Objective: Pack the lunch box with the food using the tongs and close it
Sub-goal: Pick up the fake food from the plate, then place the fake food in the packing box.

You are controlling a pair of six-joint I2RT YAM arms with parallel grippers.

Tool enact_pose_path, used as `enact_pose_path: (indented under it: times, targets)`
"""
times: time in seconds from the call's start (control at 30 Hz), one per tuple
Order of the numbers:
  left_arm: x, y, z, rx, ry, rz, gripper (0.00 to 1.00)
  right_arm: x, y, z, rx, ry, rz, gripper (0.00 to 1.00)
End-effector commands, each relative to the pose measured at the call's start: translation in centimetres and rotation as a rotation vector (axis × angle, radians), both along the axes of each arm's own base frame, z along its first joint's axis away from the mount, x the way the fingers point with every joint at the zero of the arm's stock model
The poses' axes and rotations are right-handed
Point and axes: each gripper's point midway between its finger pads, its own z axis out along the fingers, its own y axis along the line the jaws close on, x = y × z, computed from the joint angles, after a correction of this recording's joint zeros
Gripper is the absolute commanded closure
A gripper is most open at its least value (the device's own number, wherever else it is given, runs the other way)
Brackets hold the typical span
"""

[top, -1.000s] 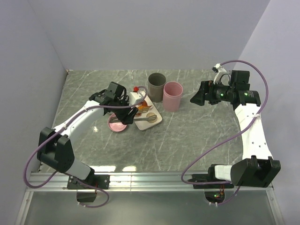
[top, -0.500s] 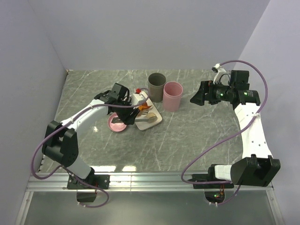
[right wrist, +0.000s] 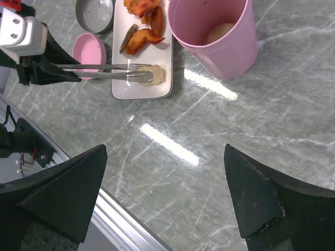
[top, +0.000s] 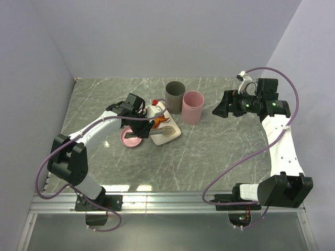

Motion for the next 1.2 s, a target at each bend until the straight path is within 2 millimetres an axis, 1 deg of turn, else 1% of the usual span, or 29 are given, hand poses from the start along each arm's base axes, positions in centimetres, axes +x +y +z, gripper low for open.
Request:
enact_pose_path:
  times: [0.0, 0.07, 0.2, 0.23, 0.3, 0.33, 0.37, 0.4, 0.43, 0.47, 0.53, 0.57, 0.63, 0.67, 0.7, 0.73, 0.77, 0.83, 0.87, 1.0, 1.1, 1.17]
  targets:
    - [-0.5, -0.9, 5.1, -0.092, -0.068, -0.013, 0.78, 0.5, 0.0, 2.2, 0.007, -0.068, 0.012, 0.00]
    - [-0.8, -0.9, 6.6, -0.111, -0.076, -0.010, 0.80, 0.5, 0.0, 2.3, 0.008, -0.070, 0.011, 0.00]
    - [-1.1, -1.0, 11.0, -0.160, -0.133, -0.006, 0.81, 0.5, 0.0, 2.4, 0.008, -0.071, 0.011, 0.00]
    - [-0.7, -1.3, 12.8, -0.183, -0.168, -0.002, 0.81, 0.4, 0.0, 2.5, 0.008, -0.076, 0.013, 0.00]
    - [-0.2, -1.6, 14.5, -0.204, -0.197, 0.007, 0.81, 0.5, 0.0, 2.6, 0.007, -0.077, 0.012, 0.00]
    - [0.5, -2.0, 16.3, -0.227, -0.233, 0.011, 0.80, 0.6, 0.0, 2.6, 0.009, -0.078, 0.010, 0.00]
    - [1.0, -2.3, 16.4, -0.231, -0.224, 0.011, 0.80, 0.6, 0.0, 2.7, 0.009, -0.080, 0.010, 0.00]
    - [1.4, -2.7, 16.9, -0.241, -0.232, 0.014, 0.80, 0.7, 0.0, 2.7, 0.009, -0.077, 0.008, 0.00]
    - [2.1, -3.2, 18.3, -0.260, -0.261, 0.013, 0.80, 0.7, 0.0, 2.8, 0.009, -0.080, 0.010, 0.00]
    - [2.8, -3.7, 17.9, -0.259, -0.252, 0.013, 0.80, 0.8, -0.1, 3.1, 0.008, -0.087, 0.011, 0.00]
    - [3.9, -4.7, 19.1, -0.278, -0.285, 0.014, 0.80, 0.9, -0.3, 3.4, 0.015, -0.086, 0.004, 0.00]
    - [4.6, -5.2, 18.6, -0.277, -0.275, 0.015, 0.79, 1.0, -0.5, 4.0, 0.013, -0.100, 0.000, 0.00]
    - [5.7, -6.2, 19.2, -0.299, -0.293, 0.017, 0.79, 1.3, -1.0, 4.4, 0.021, -0.099, -0.010, 0.00]
    - [6.4, -6.6, 18.5, -0.293, -0.278, 0.021, 0.79, 1.6, -1.2, 5.0, 0.021, -0.111, -0.014, 0.00]
    - [6.8, -6.9, 18.3, -0.299, -0.275, 0.026, 0.78, 1.8, -1.4, 5.0, 0.026, -0.106, -0.017, 0.00]
    - [7.3, -7.3, 18.8, -0.312, -0.290, 0.027, 0.78, 2.0, -1.8, 5.2, 0.031, -0.109, -0.028, 0.00]
    - [7.9, -7.8, 18.1, -0.308, -0.278, 0.029, 0.78, 2.0, -2.0, 5.5, 0.038, -0.114, -0.029, 0.00]
    - [8.6, -8.3, 18.3, -0.319, -0.285, 0.032, 0.77, 2.3, -2.1, 5.5, 0.054, -0.108, -0.032, 0.00]
    - [8.8, -8.8, 17.8, -0.318, -0.277, 0.029, 0.77, 2.3, -2.3, 5.4, 0.061, -0.105, -0.034, 0.00]
    - [9.0, -9.9, 17.0, -0.309, -0.270, 0.016, 0.76, 2.4, -2.4, 5.0, 0.070, -0.093, -0.033, 0.00]
    - [9.0, -10.6, 16.9, -0.316, -0.269, 0.012, 0.75, 2.4, -2.4, 4.7, 0.079, -0.089, -0.032, 0.00]
    - [9.0, -11.0, 16.4, -0.309, -0.261, 0.009, 0.72, 2.4, -2.3, 4.5, 0.085, -0.080, -0.031, 0.00]
